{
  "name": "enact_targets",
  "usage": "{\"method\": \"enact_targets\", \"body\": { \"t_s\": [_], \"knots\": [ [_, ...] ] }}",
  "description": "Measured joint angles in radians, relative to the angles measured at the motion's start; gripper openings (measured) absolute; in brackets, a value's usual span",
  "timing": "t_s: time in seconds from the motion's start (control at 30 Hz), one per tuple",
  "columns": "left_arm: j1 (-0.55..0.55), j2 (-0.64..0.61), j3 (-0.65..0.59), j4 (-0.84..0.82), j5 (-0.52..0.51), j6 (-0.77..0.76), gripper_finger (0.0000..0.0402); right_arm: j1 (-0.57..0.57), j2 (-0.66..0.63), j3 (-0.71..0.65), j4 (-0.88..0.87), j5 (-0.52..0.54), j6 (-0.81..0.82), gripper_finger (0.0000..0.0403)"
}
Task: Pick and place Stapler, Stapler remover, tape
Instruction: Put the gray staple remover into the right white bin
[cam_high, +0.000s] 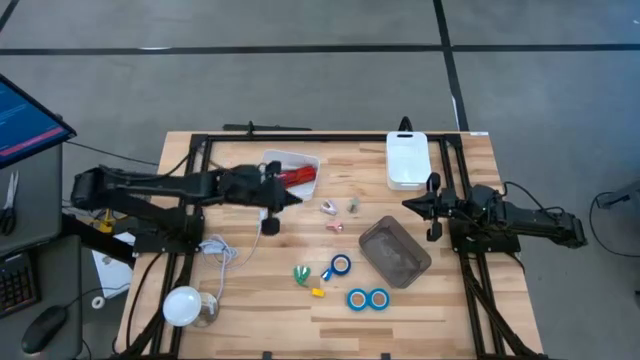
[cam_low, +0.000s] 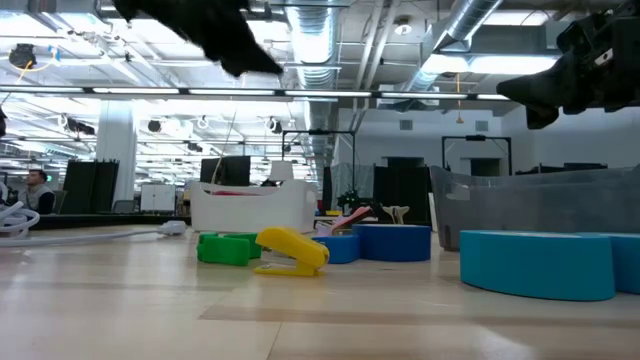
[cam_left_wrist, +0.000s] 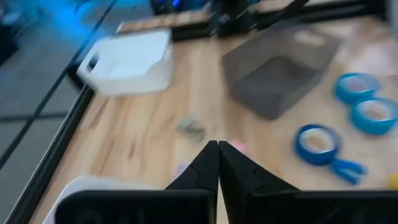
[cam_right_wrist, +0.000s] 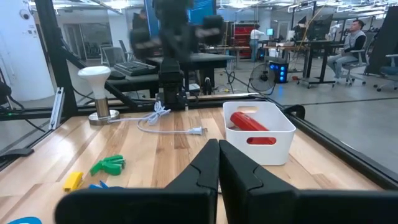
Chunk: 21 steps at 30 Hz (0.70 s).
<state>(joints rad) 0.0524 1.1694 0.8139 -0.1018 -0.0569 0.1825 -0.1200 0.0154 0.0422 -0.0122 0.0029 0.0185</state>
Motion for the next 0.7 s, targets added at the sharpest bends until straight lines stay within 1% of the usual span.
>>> {"method": "enact_targets", "body": {
  "t_s": [0.17,0.3,0.43,0.7],
  "knots": [
    [-0.13,-0.033,0.0,-0.002,-0.106,0.0,0.0002,0.0,0.0,0.001,0.001,-0.001,-0.001,0.0],
    [-0.187,-0.032,0.0,-0.002,-0.117,0.0,0.0002,0.0,0.0,0.002,0.001,-0.002,0.001,0.0],
    [-0.202,-0.028,0.0,-0.001,-0.117,0.0,0.0002,0.002,0.0,0.002,0.002,-0.002,0.061,0.0],
    [-0.204,-0.028,-0.007,0.009,-0.109,-0.008,0.0002,0.002,0.0,0.002,-0.002,-0.003,0.061,0.0]
  ]
}}
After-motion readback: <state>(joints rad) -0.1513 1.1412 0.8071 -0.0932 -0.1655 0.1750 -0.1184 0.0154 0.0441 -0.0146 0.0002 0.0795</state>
